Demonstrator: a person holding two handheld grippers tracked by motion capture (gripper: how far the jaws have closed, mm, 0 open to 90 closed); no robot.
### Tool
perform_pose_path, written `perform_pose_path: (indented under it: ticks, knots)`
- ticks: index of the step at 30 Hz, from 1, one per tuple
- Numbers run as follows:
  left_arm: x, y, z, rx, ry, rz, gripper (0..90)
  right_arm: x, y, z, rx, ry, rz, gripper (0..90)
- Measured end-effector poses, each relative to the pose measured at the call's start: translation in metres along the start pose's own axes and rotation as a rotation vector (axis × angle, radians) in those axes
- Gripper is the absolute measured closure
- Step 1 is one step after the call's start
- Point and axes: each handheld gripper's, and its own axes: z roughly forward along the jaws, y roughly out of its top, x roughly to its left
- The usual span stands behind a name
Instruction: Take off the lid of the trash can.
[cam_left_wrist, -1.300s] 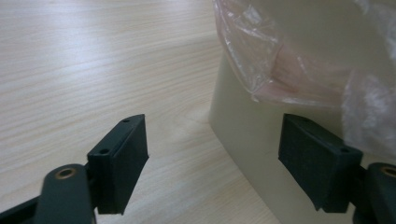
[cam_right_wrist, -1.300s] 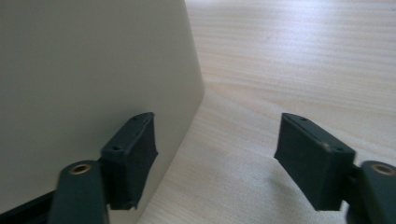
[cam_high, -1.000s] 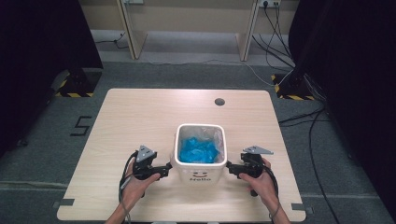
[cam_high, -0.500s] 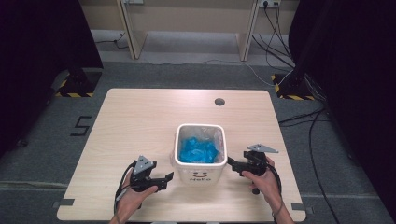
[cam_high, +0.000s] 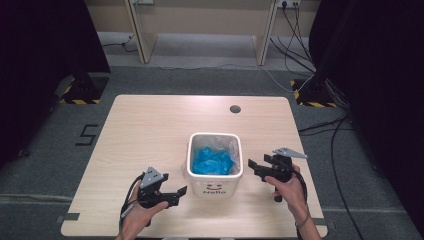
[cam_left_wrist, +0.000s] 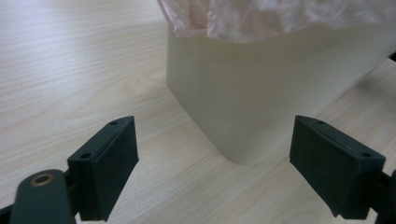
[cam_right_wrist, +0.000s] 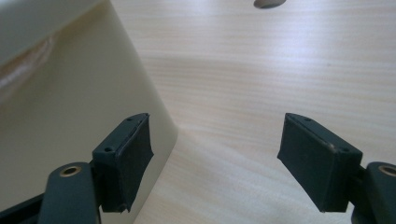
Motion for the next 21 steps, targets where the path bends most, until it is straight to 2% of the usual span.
perform_pose_path:
  ticks: [4,8,13,19,21]
  knots:
    - [-0.008,0.007,-0.007,-0.013,-0.016,0.025,14.5,-0.001,0.012,-0.006,-0.032,0.023,0.014,21.2]
    - [-0.017,0.013,-0.014,-0.024,-0.031,0.055,14.5,0.003,0.026,-0.011,-0.062,0.036,0.003,26.5]
    - [-0.025,0.022,-0.019,-0.038,-0.030,0.079,14.5,0.011,0.042,-0.015,-0.084,0.050,-0.030,37.2]
    - [-0.032,0.033,-0.020,-0.056,-0.034,0.104,14.4,0.021,0.060,-0.014,-0.082,0.100,-0.035,44.3]
    - [-0.033,0.036,-0.020,-0.063,-0.035,0.113,14.4,0.026,0.067,-0.013,-0.084,0.108,-0.051,46.7]
